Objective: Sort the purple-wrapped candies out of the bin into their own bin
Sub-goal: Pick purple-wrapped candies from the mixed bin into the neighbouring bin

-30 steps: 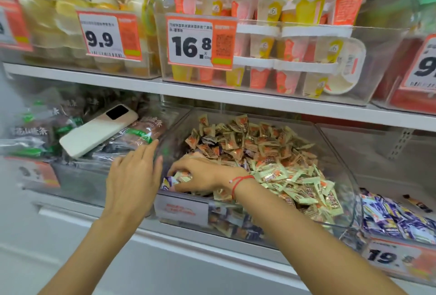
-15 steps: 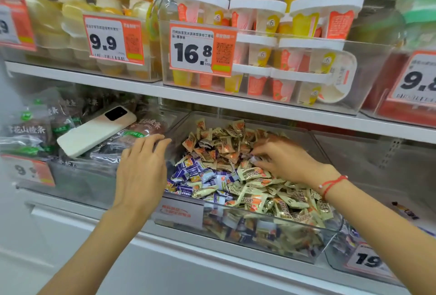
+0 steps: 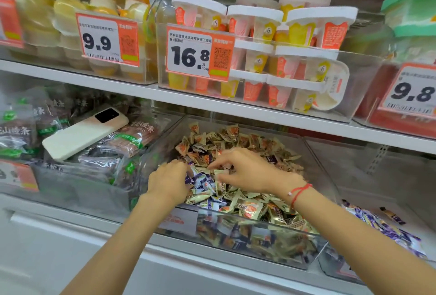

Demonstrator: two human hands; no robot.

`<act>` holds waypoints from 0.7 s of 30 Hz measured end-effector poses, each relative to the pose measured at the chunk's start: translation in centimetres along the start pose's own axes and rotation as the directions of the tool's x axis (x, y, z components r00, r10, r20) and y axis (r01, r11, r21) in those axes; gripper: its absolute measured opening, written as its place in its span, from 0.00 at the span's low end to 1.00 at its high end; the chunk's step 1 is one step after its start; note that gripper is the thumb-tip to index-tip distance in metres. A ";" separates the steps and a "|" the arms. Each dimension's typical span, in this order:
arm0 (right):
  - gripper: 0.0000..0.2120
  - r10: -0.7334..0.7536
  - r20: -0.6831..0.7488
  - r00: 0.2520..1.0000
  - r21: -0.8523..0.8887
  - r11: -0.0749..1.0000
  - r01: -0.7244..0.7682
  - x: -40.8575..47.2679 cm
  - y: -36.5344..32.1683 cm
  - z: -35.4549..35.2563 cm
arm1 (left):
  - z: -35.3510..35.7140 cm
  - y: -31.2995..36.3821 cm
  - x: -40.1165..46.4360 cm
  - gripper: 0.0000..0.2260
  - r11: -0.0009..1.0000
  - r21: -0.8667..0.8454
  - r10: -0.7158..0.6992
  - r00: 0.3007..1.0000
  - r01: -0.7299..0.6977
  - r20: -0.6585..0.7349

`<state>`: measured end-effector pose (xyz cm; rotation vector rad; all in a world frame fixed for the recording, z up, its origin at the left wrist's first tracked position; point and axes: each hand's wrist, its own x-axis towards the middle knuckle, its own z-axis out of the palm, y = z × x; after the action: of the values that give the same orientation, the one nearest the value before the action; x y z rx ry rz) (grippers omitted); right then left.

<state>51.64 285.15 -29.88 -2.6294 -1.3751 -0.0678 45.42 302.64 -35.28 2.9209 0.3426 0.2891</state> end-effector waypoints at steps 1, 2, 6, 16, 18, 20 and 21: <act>0.18 0.002 0.054 0.999 -0.058 0.998 0.001 1.0 -0.4 0.8 | -0.1 0.0 -0.2 0.10 1.000 -0.006 0.000 1.000 0.000 -0.025; 0.21 0.018 0.108 0.994 -0.122 0.992 -0.005 1.9 -0.6 1.7 | -0.3 -0.1 -0.4 0.09 1.000 0.003 0.002 0.999 -0.002 -0.048; 0.16 0.045 0.145 0.988 -0.187 0.982 -0.017 3.5 -0.5 3.8 | -0.8 0.4 -0.9 0.09 0.994 0.104 0.059 0.985 -0.042 -0.164; 0.05 0.056 -0.212 0.976 0.042 0.998 -0.048 -3.5 -0.2 0.4 | -1.0 1.4 -1.2 0.12 0.919 -0.375 0.016 0.962 -0.122 -0.273; 0.06 0.109 -0.317 0.942 0.111 0.991 -0.077 -6.2 0.3 -0.2 | -1.1 2.5 -1.3 0.12 0.904 -0.396 0.038 0.953 -0.160 -0.299; 0.09 0.158 -0.399 0.903 0.165 0.981 -0.099 -8.6 1.0 -0.5 | -1.3 3.6 -1.8 0.11 0.897 -0.391 0.073 0.942 -0.205 -0.328; 0.09 0.190 -0.438 0.879 0.196 0.974 -0.113 -10.1 1.5 -0.6 | -1.4 4.5 -2.1 0.10 0.892 -0.392 0.092 0.938 -0.227 -0.334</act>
<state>47.10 276.07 -30.70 -2.3656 -0.9667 -0.4948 44.02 298.06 -33.40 2.4676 0.0595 0.7492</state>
